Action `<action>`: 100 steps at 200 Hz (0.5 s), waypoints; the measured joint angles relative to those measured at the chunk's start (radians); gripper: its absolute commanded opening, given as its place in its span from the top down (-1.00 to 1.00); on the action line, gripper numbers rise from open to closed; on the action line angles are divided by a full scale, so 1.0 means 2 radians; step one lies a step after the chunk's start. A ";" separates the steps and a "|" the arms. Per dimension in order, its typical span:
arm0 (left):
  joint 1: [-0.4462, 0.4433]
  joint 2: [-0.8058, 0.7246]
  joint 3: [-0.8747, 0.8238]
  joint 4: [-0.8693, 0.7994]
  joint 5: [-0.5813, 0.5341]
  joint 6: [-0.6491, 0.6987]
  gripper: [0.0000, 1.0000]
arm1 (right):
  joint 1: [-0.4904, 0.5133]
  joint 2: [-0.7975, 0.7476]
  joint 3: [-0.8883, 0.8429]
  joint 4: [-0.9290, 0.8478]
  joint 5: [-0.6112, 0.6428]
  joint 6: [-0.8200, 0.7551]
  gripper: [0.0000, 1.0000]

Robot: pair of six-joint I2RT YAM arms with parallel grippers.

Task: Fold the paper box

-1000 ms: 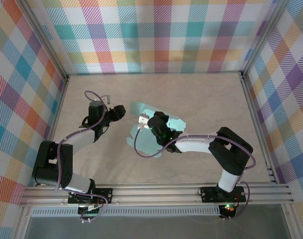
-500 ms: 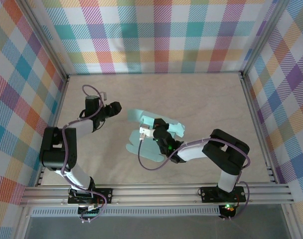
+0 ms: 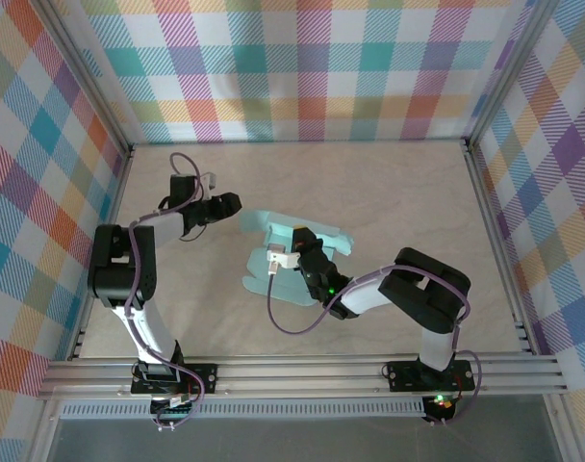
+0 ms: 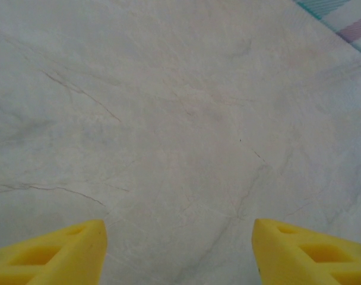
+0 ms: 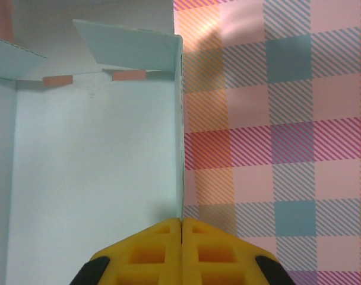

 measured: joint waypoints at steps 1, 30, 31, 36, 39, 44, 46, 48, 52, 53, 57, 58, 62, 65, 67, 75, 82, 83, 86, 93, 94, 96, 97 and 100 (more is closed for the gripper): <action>0.000 0.001 0.001 -0.001 0.001 0.000 -0.23 | 0.000 0.001 0.000 0.001 0.000 -0.001 1.00; -0.004 0.018 0.007 -0.032 0.022 0.000 -0.20 | 0.000 0.031 0.000 0.040 -0.002 -0.026 1.00; -0.004 0.019 0.007 -0.033 0.023 0.000 -0.20 | 0.000 0.032 0.000 0.041 -0.002 -0.026 1.00; -0.005 0.020 0.007 -0.038 0.025 0.000 -0.20 | 0.000 0.041 0.000 0.051 -0.002 -0.034 1.00; -0.006 0.020 0.008 -0.040 0.026 0.000 -0.20 | 0.000 0.045 0.000 0.056 -0.002 -0.036 1.00; -0.007 0.021 0.008 -0.044 0.027 0.000 -0.20 | 0.000 0.056 0.001 0.068 -0.001 -0.043 1.00; -0.007 0.021 0.008 -0.044 0.028 0.000 -0.20 | 0.000 0.058 0.001 0.070 -0.001 -0.045 1.00; -0.007 0.021 0.008 -0.045 0.028 0.000 -0.20 | 0.000 0.062 0.001 0.074 -0.001 -0.048 1.00; -0.008 0.022 0.008 -0.047 0.031 0.000 -0.20 | 0.000 0.069 0.002 0.080 -0.001 -0.053 1.00; -0.008 0.022 0.009 -0.047 0.031 0.000 -0.20 | 0.000 0.070 0.002 0.081 -0.001 -0.054 1.00; -0.008 0.023 0.010 -0.050 0.032 0.000 -0.20 | 0.000 0.075 0.003 0.085 -0.001 -0.056 1.00; -0.009 0.023 0.010 -0.051 0.033 0.000 -0.20 | 0.000 0.077 0.003 0.087 0.000 -0.057 1.00; -0.009 0.025 0.012 -0.053 0.034 0.000 -0.20 | 0.000 0.082 0.004 0.093 0.001 -0.059 1.00; -0.010 0.026 0.013 -0.055 0.035 0.000 -0.20 | 0.000 0.084 0.005 0.096 0.001 -0.060 1.00; -0.010 0.027 0.014 -0.056 0.035 0.000 -0.20 | 0.000 0.086 0.006 0.099 0.002 -0.061 1.00; -0.011 0.030 0.018 -0.058 0.037 0.000 -0.19 | 0.000 0.089 0.009 0.106 0.003 -0.064 1.00; -0.011 0.032 0.022 -0.059 0.039 0.000 -0.19 | 0.000 0.091 0.011 0.110 0.003 -0.066 1.00; -0.011 0.032 0.022 -0.059 0.039 0.000 -0.19 | 0.000 0.091 0.011 0.110 0.003 -0.066 1.00; -0.011 0.033 0.023 -0.060 0.039 0.000 -0.19 | 0.000 0.091 0.012 0.111 0.003 -0.067 1.00; -0.012 0.035 0.027 -0.062 0.040 0.000 -0.18 | 0.000 0.091 0.013 0.113 0.002 -0.067 1.00; -0.012 0.036 0.027 -0.062 0.040 0.000 -0.18 | 0.000 0.091 0.013 0.113 0.002 -0.067 1.00; -0.012 0.037 0.028 -0.063 0.041 0.000 -0.18 | 0.000 0.091 0.013 0.114 0.003 -0.067 1.00; -0.012 0.037 0.029 -0.063 0.041 0.000 -0.17 | 0.000 0.091 0.013 0.114 0.003 -0.067 1.00; -0.013 0.038 0.031 -0.065 0.042 0.000 -0.17 | 0.000 0.091 0.013 0.114 0.003 -0.067 1.00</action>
